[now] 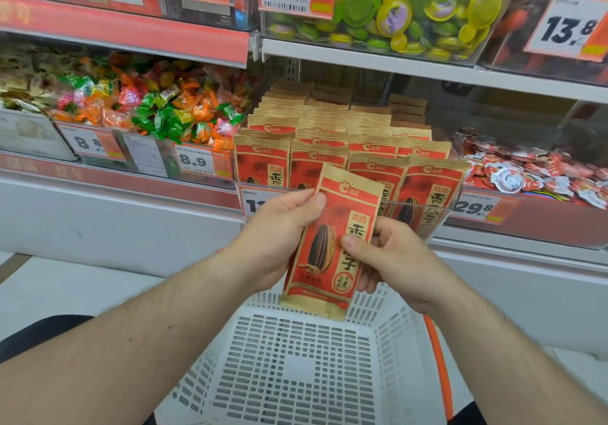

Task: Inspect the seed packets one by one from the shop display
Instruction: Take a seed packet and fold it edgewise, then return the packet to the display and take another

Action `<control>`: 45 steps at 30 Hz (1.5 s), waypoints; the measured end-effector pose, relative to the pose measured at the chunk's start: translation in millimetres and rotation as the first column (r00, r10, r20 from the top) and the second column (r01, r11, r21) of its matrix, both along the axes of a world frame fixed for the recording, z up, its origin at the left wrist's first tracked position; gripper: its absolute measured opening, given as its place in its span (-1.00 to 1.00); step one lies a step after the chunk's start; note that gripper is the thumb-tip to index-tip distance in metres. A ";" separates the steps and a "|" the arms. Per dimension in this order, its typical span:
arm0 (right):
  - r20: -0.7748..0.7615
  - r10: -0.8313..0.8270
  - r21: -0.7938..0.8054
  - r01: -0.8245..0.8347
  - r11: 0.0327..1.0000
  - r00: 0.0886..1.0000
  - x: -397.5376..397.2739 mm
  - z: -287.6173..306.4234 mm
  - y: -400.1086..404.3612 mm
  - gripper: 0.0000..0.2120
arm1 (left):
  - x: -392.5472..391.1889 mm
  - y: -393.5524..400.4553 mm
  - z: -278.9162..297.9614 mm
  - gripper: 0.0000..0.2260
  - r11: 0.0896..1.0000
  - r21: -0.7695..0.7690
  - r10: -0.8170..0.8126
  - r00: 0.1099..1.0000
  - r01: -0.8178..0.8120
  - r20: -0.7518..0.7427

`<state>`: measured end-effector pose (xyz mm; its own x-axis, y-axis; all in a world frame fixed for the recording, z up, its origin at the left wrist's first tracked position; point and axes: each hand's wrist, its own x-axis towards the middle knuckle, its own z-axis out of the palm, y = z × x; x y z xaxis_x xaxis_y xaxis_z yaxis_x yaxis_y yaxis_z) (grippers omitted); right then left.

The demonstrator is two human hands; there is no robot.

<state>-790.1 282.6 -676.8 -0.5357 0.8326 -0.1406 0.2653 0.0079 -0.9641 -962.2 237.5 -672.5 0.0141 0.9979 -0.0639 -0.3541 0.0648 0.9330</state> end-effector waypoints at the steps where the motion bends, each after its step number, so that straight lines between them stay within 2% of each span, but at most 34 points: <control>1: -0.003 0.009 -0.013 -0.009 1.000 1.000 0.7 0.2 -0.1 -0.65 | 0.4 0.1 0.4 -0.70 1.000 -0.030 -0.004 1.000 0.003 -0.014; 5: -0.063 -0.015 -0.030 0.013 0.999 0.998 8.7 5.3 2.6 -0.61 | 2.3 0.7 9.7 -0.68 0.995 -0.098 -0.038 0.997 0.032 -0.063; 8: -0.190 -0.094 -0.069 0.082 0.994 0.977 14.0 12.3 4.0 -0.66 | 7.5 4.7 25.9 -0.71 0.993 -0.097 -0.078 0.994 0.070 -0.081; 12: -0.387 -0.271 -0.155 0.228 0.961 0.881 19.8 27.6 9.0 -0.74 | 16.6 19.3 53.4 -0.73 0.992 -0.091 -0.104 0.987 0.093 -0.124; 16: -0.512 -0.430 -0.219 0.371 0.902 0.744 29.4 47.6 22.7 -0.74 | 25.9 49.1 81.1 -0.75 0.999 -0.012 -0.036 0.954 0.034 -0.296; 17: -0.525 -0.460 -0.229 0.401 0.887 0.716 32.7 51.3 27.4 -0.76 | 26.4 59.9 85.9 -0.76 0.999 0.042 0.012 0.923 0.004 -0.386; 19: -0.535 -0.495 -0.235 0.443 0.865 0.684 39.8 58.3 36.8 -0.82 | 23.8 83.8 93.0 -0.84 0.982 0.184 0.150 0.776 -0.044 -0.612; 21: -0.539 -0.520 -0.246 0.466 0.850 0.663 47.3 64.1 47.1 -0.86 | 17.6 108.4 97.4 -0.87 0.950 0.309 0.274 0.547 -0.030 -0.791; 22: -0.541 -0.533 -0.255 0.477 0.841 0.651 50.6 66.5 52.7 -0.88 | 13.7 121.1 98.2 -0.83 0.942 0.335 0.301 0.427 0.006 -0.853; 24: -0.543 -0.554 -0.267 0.496 0.826 0.631 55.7 70.9 63.9 -0.88 | 6.0 149.4 97.7 -0.69 0.949 0.299 0.276 0.193 0.104 -0.942; 26: -0.541 -0.573 -0.270 0.518 0.811 0.615 58.2 74.9 75.2 -0.86 | 1.5 176.0 96.5 -0.59 0.967 0.190 0.196 -0.022 0.171 -0.980; 28: -0.538 -0.585 -0.275 0.529 0.803 0.607 58.8 78.6 86.5 -0.82 | 2.1 199.8 95.5 -0.50 0.978 0.063 0.103 -0.195 0.200 -0.975; 29: -0.536 -0.587 -0.277 0.531 0.801 0.607 59.1 80.5 92.0 -0.81 | 3.9 211.3 95.2 -0.47 0.980 0.010 0.059 -0.244 0.199 -0.968; 31: -0.535 -0.582 -0.279 0.522 0.806 0.612 59.4 84.8 101.8 -0.80 | 9.8 229.9 96.5 -0.43 0.981 -0.055 -0.005 -0.262 0.184 -0.965; 35: -0.534 -0.561 -0.263 0.506 0.821 0.632 60.4 89.4 118.0 -0.77 | 14.8 255.7 98.3 -0.41 0.972 -0.133 -0.093 -0.201 0.193 -0.975; 38: -0.513 -0.537 -0.180 0.528 0.830 0.669 64.4 88.8 126.3 -0.79 | 13.8 260.1 92.8 -0.38 0.952 -0.214 -0.172 -0.195 0.219 -0.966; 42: -0.458 -0.504 -0.033 0.553 0.833 0.732 72.2 85.8 132.5 -0.79 | 11.2 250.8 90.4 -0.34 0.927 -0.254 -0.189 -0.242 0.275 -0.952; 45: -0.439 -0.471 0.050 0.544 0.837 0.765 75.8 84.1 136.5 -0.67 | 11.1 241.4 93.4 -0.33 0.905 -0.321 -0.218 -0.344 0.280 -0.913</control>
